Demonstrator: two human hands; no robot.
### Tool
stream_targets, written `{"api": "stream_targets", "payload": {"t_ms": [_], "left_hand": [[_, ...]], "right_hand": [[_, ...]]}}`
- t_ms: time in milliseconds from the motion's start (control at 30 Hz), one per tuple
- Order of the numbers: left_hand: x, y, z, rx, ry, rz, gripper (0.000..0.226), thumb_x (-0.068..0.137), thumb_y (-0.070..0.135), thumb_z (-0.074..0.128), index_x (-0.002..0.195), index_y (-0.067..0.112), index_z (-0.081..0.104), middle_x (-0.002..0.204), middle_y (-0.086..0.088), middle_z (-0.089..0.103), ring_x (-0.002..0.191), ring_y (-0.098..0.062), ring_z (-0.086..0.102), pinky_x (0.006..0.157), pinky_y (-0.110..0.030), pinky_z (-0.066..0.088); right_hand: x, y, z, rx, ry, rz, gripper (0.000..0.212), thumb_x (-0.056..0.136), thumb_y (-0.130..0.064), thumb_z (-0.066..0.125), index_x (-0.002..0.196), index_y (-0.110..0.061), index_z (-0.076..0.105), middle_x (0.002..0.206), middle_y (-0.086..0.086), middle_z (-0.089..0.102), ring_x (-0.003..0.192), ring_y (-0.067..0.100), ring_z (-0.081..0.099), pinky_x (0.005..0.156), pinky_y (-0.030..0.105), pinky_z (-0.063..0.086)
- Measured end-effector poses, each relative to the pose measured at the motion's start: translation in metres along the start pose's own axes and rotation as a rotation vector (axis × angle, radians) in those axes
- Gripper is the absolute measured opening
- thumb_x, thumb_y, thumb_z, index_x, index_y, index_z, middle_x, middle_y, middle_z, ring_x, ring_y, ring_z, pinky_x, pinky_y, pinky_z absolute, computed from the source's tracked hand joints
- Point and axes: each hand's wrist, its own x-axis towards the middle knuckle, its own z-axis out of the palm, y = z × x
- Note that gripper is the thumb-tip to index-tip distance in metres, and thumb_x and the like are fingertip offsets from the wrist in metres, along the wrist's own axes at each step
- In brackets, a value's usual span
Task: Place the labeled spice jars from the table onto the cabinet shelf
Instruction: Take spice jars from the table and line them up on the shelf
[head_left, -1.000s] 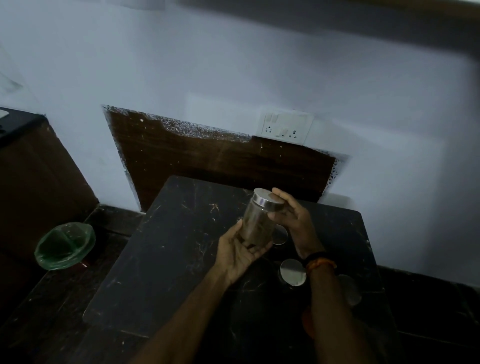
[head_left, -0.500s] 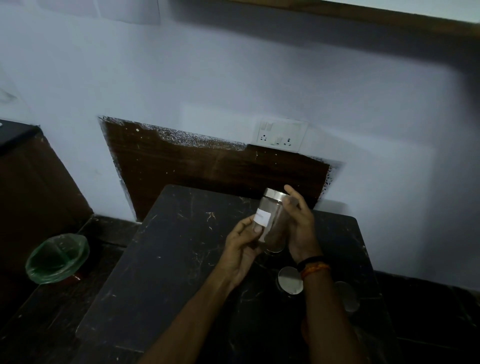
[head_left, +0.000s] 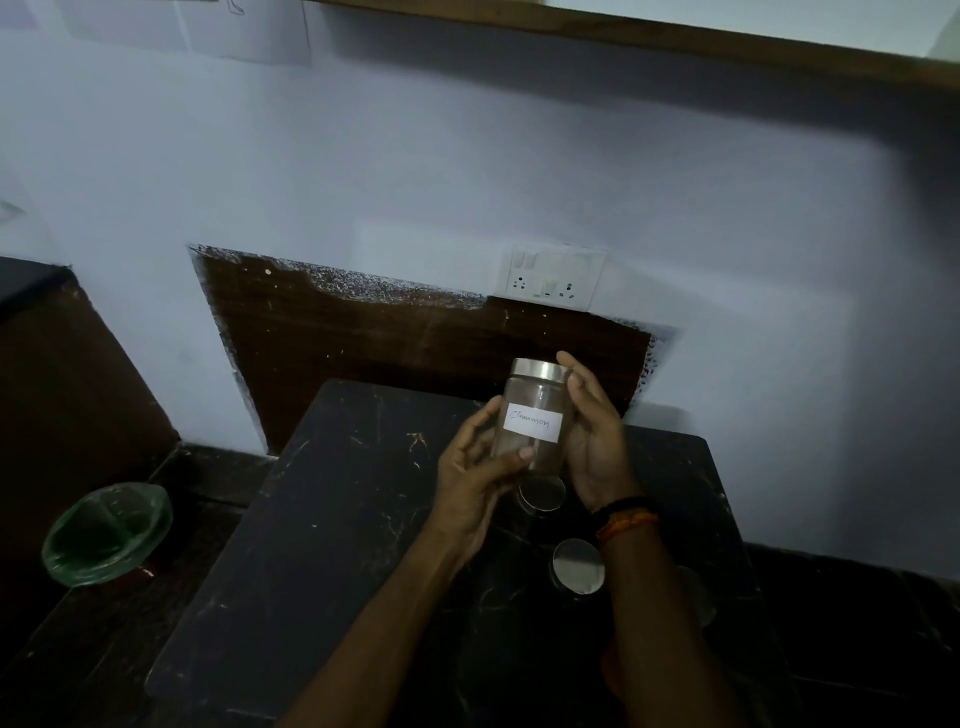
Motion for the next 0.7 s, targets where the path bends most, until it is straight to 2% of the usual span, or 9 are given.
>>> {"api": "stream_targets", "payload": {"t_ms": [100, 200, 267, 433, 567, 700], "left_hand": [[0.002, 0.004, 0.005, 0.045, 0.004, 0.037, 0.080, 0.070, 0.012, 0.085, 0.142, 0.025, 0.052, 0.136, -0.008, 0.063, 0.126, -0.030, 0.060, 0.094, -0.050, 0.056], [0.006, 0.011, 0.004, -0.044, -0.105, -0.022, 0.075, 0.083, 0.009, 0.073, 0.150, 0.025, 0.043, 0.139, -0.011, 0.061, 0.131, -0.034, 0.056, 0.101, -0.054, 0.051], [0.009, 0.015, 0.002, -0.071, -0.181, -0.055, 0.074, 0.088, 0.004, 0.066, 0.153, 0.027, 0.039, 0.144, -0.013, 0.056, 0.134, -0.036, 0.052, 0.105, -0.053, 0.048], [0.018, 0.024, 0.006, -0.013, -0.234, -0.032, 0.078, 0.088, 0.001, 0.064, 0.155, 0.029, 0.035, 0.147, -0.014, 0.054, 0.137, -0.036, 0.049, 0.107, -0.050, 0.047], [0.028, 0.037, 0.012, 0.037, -0.256, 0.002, 0.084, 0.085, 0.004, 0.070, 0.157, 0.026, 0.031, 0.144, -0.018, 0.056, 0.136, -0.037, 0.050, 0.109, -0.052, 0.045], [0.047, 0.060, 0.025, 0.088, -0.300, 0.049, 0.083, 0.087, -0.002, 0.065, 0.157, 0.024, 0.029, 0.143, -0.019, 0.056, 0.136, -0.036, 0.050, 0.111, -0.052, 0.043]], "right_hand": [[0.003, -0.005, 0.003, -0.003, 0.009, -0.008, 0.050, 0.099, -0.034, 0.055, 0.147, -0.021, 0.046, 0.139, 0.011, 0.059, 0.119, 0.029, 0.065, 0.089, 0.039, 0.056], [0.007, -0.013, 0.003, 0.037, -0.003, 0.016, 0.049, 0.098, -0.035, 0.053, 0.144, -0.016, 0.050, 0.141, 0.018, 0.056, 0.127, 0.037, 0.057, 0.104, 0.055, 0.048], [0.009, -0.018, 0.004, 0.053, -0.019, 0.023, 0.049, 0.098, -0.035, 0.052, 0.142, -0.012, 0.051, 0.139, 0.021, 0.057, 0.125, 0.040, 0.057, 0.108, 0.060, 0.042], [0.012, -0.029, 0.009, 0.061, -0.056, -0.015, 0.052, 0.097, -0.036, 0.050, 0.142, -0.009, 0.051, 0.139, 0.022, 0.057, 0.120, 0.036, 0.059, 0.109, 0.060, 0.038], [0.018, -0.040, 0.014, 0.029, -0.055, -0.047, 0.056, 0.095, -0.040, 0.052, 0.144, -0.012, 0.049, 0.137, 0.020, 0.059, 0.125, 0.038, 0.058, 0.108, 0.061, 0.041], [0.032, -0.067, 0.027, -0.002, -0.051, -0.128, 0.052, 0.095, -0.039, 0.054, 0.140, -0.012, 0.053, 0.138, 0.019, 0.059, 0.128, 0.039, 0.056, 0.106, 0.056, 0.046]]}}
